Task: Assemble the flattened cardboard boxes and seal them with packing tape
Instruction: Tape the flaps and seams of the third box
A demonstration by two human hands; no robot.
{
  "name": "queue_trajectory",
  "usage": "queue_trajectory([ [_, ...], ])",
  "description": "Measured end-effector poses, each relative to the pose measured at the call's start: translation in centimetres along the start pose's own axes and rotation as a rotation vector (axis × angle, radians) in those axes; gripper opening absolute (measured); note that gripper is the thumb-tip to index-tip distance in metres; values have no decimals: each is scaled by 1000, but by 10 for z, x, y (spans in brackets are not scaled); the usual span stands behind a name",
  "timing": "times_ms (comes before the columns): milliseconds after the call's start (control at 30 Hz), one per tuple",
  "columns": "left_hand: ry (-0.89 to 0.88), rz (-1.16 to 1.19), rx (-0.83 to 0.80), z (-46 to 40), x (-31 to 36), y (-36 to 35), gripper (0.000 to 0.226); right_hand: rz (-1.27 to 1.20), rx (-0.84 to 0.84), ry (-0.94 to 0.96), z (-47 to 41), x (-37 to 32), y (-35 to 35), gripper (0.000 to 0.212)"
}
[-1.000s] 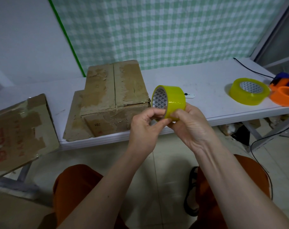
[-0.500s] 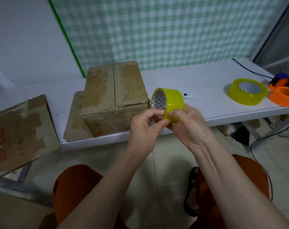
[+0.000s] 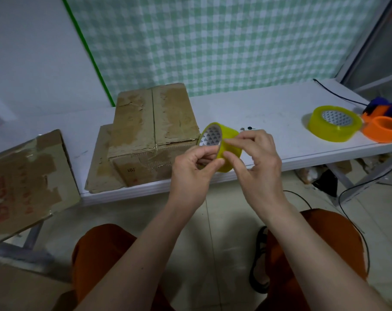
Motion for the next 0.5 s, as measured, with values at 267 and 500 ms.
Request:
queue_trajectory([
  [267,-24,-163,-35,2,7,4,29,18,-140,126,-14,1,3,2],
  [500,-53,-304,-96,-1,20,7,30,93,-266,198,-15,-5,3,5],
])
Point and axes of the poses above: each hand's wrist, its own z-axis away from the middle knuckle, its own y-axis out of the back of the hand, x = y × z, the point moved 4 cm from there along -z, towards the middle knuckle, and after that the axes turned 10 degrees about z, right-handed, at the moved point
